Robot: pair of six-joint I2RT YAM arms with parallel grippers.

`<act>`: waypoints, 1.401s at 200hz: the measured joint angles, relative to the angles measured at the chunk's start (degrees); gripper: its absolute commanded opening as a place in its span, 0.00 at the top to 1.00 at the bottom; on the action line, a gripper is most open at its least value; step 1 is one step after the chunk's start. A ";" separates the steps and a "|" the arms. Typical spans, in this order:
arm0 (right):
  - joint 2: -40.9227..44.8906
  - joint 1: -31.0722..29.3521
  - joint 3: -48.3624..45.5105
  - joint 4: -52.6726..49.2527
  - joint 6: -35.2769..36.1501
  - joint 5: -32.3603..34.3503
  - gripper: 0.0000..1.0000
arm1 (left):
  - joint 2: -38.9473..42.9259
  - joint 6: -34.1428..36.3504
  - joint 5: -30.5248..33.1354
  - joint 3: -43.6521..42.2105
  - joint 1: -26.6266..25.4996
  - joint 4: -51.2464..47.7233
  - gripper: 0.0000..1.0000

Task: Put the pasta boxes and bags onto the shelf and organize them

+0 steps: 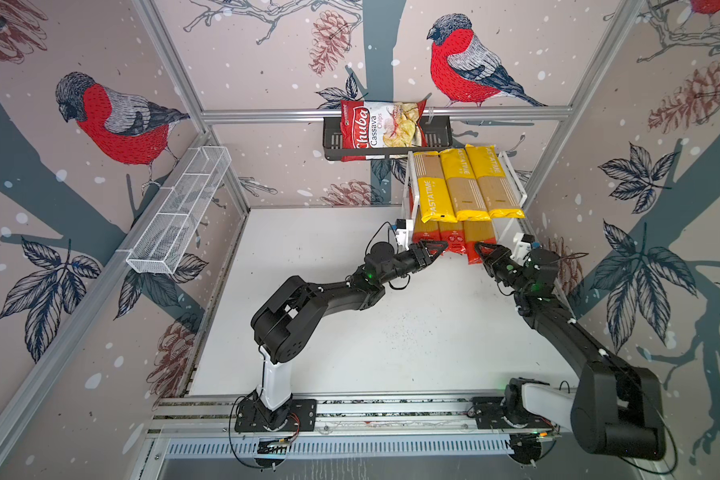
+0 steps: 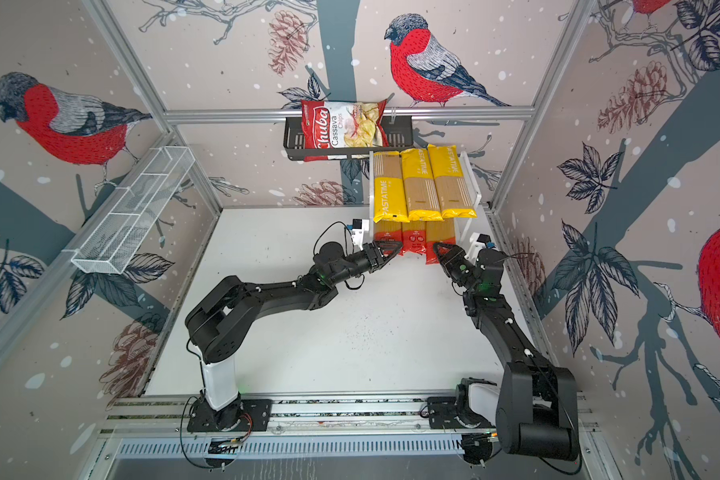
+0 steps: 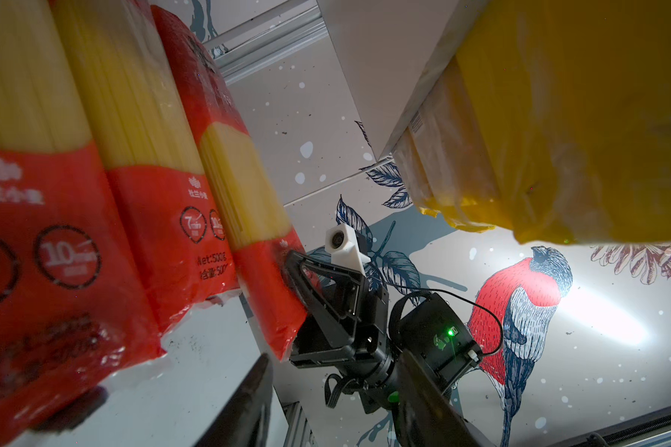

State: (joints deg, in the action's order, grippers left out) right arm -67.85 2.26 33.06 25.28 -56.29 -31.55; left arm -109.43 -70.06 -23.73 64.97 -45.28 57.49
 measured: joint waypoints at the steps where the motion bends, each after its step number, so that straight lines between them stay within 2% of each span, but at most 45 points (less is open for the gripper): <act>1: 0.00 0.00 -0.04 0.02 0.00 0.00 0.51 | 0.00 0.00 0.02 -0.02 0.00 0.02 0.49; 49: 2.80 0.42 -2.56 -0.20 -0.70 1.60 0.36 | 0.76 0.00 0.09 -0.98 0.00 0.07 0.49; 101: 9.38 0.48 -8.26 -0.42 -5.68 4.83 0.34 | 1.68 -0.02 1.03 -2.38 -0.44 0.26 0.49; 138: 10.05 0.42 -11.28 2.56 -8.59 6.27 0.43 | 2.45 -0.02 1.27 -2.93 -1.42 0.50 0.49; 179: 9.99 0.42 -13.70 7.56 -11.32 8.85 0.67 | 3.78 0.02 1.49 -4.52 -1.60 0.50 0.50; 198: 10.01 0.42 -13.79 8.68 -11.28 9.01 0.74 | 4.37 0.02 1.51 -5.38 -1.62 0.52 0.50; 239: 11.65 0.63 -14.03 9.14 -9.75 9.22 0.82 | 5.53 0.04 1.75 -6.64 -1.79 0.79 0.51; 280: 10.34 0.90 -12.74 9.44 -8.87 8.48 0.86 | 5.73 0.07 1.77 -6.84 -2.05 0.92 0.51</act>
State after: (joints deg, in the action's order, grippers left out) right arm -57.52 3.16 20.32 34.72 -65.17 -23.07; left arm -103.70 -70.00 -21.96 58.13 -47.33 58.41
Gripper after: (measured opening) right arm 0.182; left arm 0.493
